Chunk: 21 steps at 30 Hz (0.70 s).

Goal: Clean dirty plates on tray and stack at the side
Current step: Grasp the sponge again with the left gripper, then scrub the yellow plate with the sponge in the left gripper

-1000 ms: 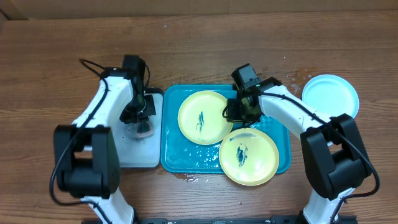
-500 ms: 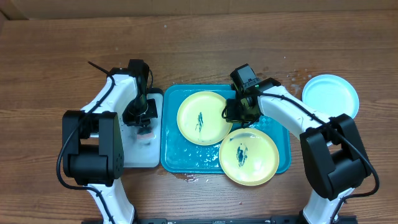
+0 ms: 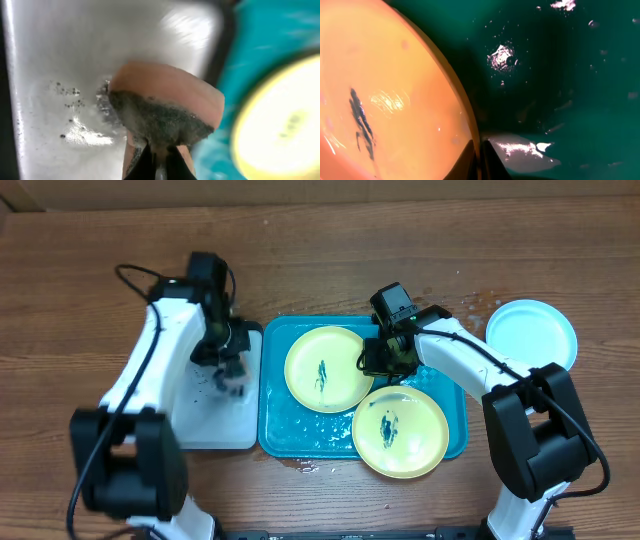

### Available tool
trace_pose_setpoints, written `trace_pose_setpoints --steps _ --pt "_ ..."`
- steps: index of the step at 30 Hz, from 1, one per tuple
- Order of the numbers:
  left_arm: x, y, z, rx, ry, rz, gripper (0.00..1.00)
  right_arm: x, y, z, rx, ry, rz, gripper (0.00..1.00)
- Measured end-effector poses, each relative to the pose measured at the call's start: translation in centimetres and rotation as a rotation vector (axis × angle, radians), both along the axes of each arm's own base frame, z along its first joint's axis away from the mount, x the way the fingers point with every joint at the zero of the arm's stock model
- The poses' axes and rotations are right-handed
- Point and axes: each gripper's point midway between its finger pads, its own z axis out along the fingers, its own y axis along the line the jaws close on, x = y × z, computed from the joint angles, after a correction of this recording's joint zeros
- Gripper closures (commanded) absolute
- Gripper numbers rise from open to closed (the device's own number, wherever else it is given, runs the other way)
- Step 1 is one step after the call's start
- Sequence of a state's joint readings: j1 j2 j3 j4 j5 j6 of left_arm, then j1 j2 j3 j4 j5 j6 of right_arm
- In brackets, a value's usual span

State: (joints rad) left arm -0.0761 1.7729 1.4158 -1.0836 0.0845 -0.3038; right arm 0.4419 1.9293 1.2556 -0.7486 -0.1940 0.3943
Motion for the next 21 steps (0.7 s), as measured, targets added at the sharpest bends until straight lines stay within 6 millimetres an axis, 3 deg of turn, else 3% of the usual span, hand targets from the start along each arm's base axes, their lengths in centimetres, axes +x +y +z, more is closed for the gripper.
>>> trace_pose_setpoints --steps 3,7,14,18,21 --pt "0.3 -1.6 2.1 -0.087 -0.060 -0.017 0.96 0.1 0.1 0.0 0.003 -0.006 0.000 0.96" --pt "0.5 -4.1 2.5 -0.150 -0.079 -0.069 0.96 0.2 0.1 0.0 0.004 -0.007 -0.001 0.96" --pt "1.4 -11.5 3.4 -0.200 -0.190 -0.246 0.96 0.0 0.4 0.0 0.004 -0.008 0.009 0.96" --pt "0.9 -13.9 2.4 -0.192 -0.176 -0.289 0.96 -0.5 1.1 0.0 0.003 -0.007 0.030 0.96" --pt "0.3 -14.9 -0.7 -0.167 -0.098 -0.302 0.96 -1.0 2.1 0.1 0.005 -0.011 0.059 0.96"
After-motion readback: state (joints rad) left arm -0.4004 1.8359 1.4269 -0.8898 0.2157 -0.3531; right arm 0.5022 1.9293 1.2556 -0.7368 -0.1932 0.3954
